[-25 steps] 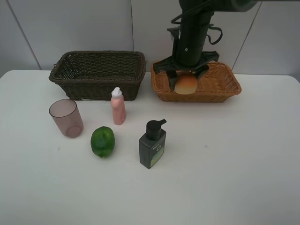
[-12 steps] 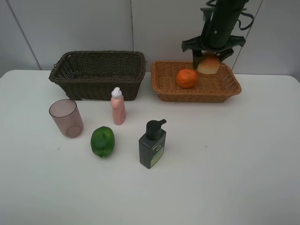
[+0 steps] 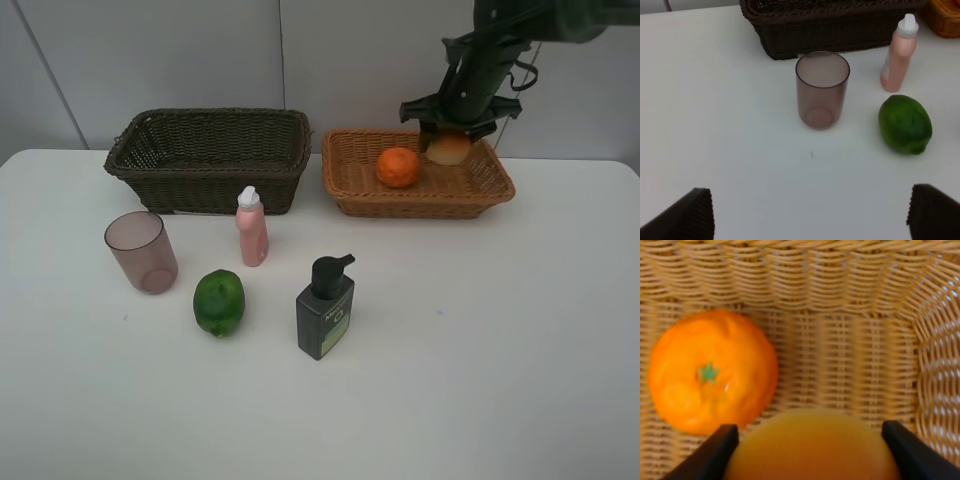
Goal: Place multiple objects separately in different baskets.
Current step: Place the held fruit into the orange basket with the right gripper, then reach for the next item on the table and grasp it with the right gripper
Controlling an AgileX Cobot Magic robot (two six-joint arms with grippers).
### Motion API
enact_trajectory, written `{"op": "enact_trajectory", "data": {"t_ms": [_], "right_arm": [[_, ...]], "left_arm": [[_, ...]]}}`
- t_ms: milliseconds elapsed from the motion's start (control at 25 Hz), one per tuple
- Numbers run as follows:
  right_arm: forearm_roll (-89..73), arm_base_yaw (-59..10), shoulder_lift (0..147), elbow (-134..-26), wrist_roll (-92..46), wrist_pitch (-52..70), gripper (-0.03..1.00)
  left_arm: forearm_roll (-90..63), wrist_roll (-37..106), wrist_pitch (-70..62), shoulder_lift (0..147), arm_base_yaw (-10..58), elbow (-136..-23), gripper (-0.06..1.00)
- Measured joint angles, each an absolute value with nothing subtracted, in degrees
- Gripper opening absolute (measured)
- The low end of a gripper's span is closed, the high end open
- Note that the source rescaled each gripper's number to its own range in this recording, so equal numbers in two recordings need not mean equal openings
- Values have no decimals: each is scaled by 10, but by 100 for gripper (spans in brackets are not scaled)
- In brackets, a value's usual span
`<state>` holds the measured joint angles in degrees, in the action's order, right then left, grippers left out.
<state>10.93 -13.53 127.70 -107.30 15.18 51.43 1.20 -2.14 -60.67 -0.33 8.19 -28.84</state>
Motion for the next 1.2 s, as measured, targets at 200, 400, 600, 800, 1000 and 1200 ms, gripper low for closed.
{"op": "enact_trajectory", "data": {"t_ms": [200,400,600,800,1000,1200], "right_arm": [[111,-133,1296,-1070,152,510,36],[122,-133,1301,-1070,152,508,46],[129,-133,1301,-1070,152,505,81],[129,-133,1292,-1070,159,510,88],[123,-137,1255,-1070,204,549,88],[102,-160,1220,-1054,234,608,88]], "left_arm": [[12,-21,-607,-3,82,-288,100],[12,-21,-607,-3,82,-288,100],[12,-21,-607,-3,82,-288,100],[12,-21,-607,-3,82,-288,100],[12,-21,-607,-3,82,-288,100],[12,-21,-607,-3,82,-288,100]]}}
